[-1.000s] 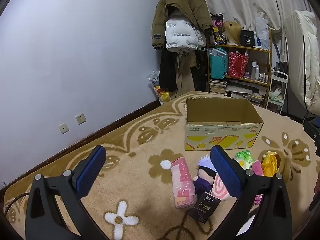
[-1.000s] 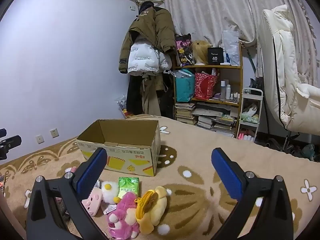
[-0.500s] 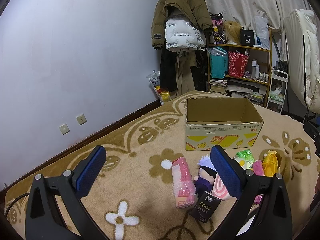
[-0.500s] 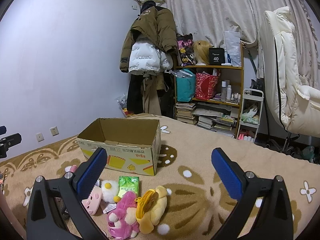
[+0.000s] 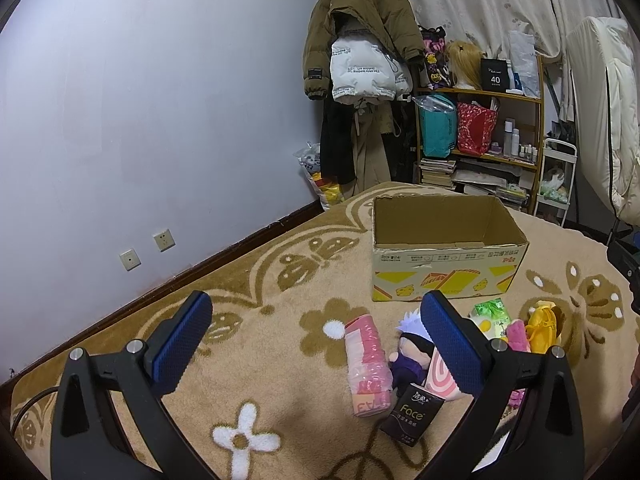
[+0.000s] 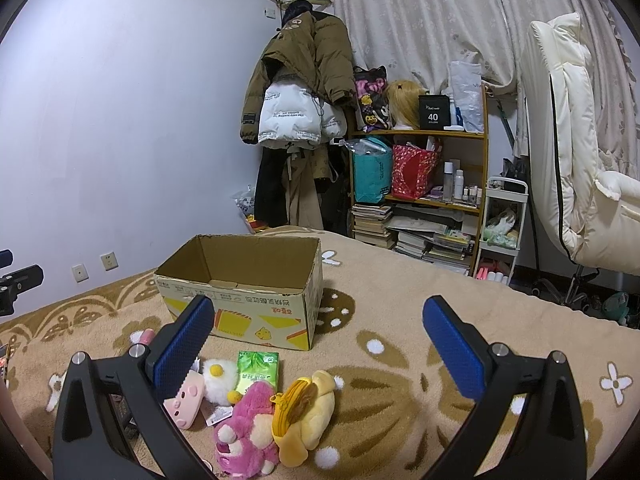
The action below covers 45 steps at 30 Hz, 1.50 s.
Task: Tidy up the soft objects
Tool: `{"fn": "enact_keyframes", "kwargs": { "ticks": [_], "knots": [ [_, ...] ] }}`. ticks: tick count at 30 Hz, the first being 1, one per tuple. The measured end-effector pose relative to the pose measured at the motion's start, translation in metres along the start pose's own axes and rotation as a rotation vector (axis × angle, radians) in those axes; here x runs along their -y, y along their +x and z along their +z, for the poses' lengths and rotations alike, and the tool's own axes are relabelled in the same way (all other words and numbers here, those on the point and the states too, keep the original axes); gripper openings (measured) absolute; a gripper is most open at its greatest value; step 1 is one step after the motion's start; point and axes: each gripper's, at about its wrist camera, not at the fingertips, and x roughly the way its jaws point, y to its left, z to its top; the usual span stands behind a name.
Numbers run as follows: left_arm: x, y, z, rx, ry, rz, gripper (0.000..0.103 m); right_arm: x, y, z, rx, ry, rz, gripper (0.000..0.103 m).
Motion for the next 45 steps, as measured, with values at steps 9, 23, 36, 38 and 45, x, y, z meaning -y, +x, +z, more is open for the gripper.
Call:
{"fn": "enact_keyframes", "kwargs": {
  "ticks": [9, 23, 36, 38, 45],
  "knots": [
    [-0.003, -0.002, 0.001, 0.01, 0.006, 0.001, 0.103, -0.006, 0.0, -0.002, -0.001, -0.002, -0.001, 0.103],
    [-0.003, -0.004, 0.001, 0.012, 0.019, 0.002, 0.103, -0.007, 0.0, -0.002, -0.002, -0.007, -0.004, 0.103],
    [0.0, -0.003, 0.001, 0.013, 0.025, 0.003, 0.103, -0.008, 0.001, -0.003, -0.005, -0.011, -0.003, 0.103],
    [-0.001, -0.002, 0.002, 0.011, 0.025, 0.004, 0.103, -0.006, 0.001, -0.003, -0.004, -0.011, -0.004, 0.103],
    [-0.002, -0.001, 0.002, 0.012, 0.027, 0.004, 0.103, -0.015, 0.004, -0.004, -0.01, -0.015, -0.002, 0.103]
  ]
}}
